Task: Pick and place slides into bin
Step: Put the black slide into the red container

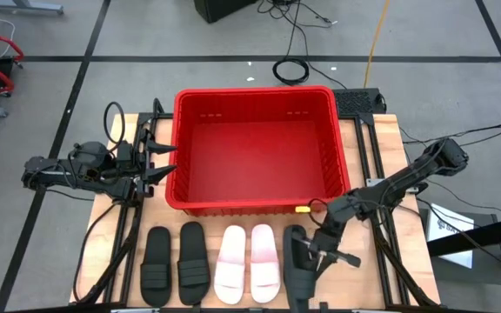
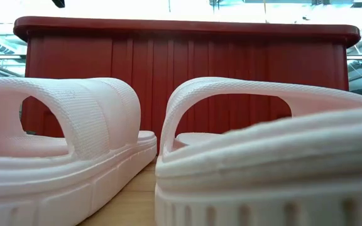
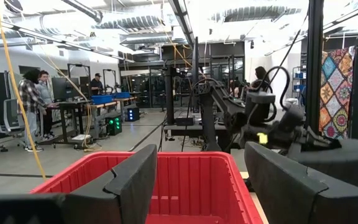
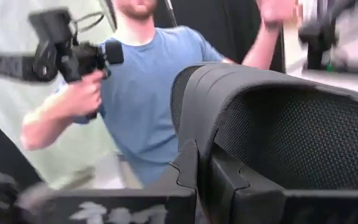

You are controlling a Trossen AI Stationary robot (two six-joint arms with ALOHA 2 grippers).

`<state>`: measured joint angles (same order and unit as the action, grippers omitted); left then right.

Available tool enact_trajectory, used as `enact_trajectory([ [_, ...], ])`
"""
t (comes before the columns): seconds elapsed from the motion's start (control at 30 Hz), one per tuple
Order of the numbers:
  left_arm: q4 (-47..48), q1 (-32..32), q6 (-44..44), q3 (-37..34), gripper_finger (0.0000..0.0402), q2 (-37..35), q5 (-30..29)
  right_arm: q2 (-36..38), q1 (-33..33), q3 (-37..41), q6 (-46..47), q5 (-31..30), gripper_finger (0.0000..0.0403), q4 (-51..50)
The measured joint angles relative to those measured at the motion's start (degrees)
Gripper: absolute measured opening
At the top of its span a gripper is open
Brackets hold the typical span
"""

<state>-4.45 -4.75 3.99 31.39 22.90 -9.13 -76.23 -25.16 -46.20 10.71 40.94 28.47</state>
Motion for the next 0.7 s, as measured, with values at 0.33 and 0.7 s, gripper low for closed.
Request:
enact_trajectory([
  [0.33,0.03,0.02,-0.02,-0.02,0.0250,0.00,0.00,1.43,5.45,-3.06,-19.36,-7.98,0.0004,-0.17],
  [0.7,0.50,0.02,0.00,-0.02,0.0250,0.00,0.00,14.66,20.34,-3.08,-25.08,-13.19,0.0004,-6.10],
])
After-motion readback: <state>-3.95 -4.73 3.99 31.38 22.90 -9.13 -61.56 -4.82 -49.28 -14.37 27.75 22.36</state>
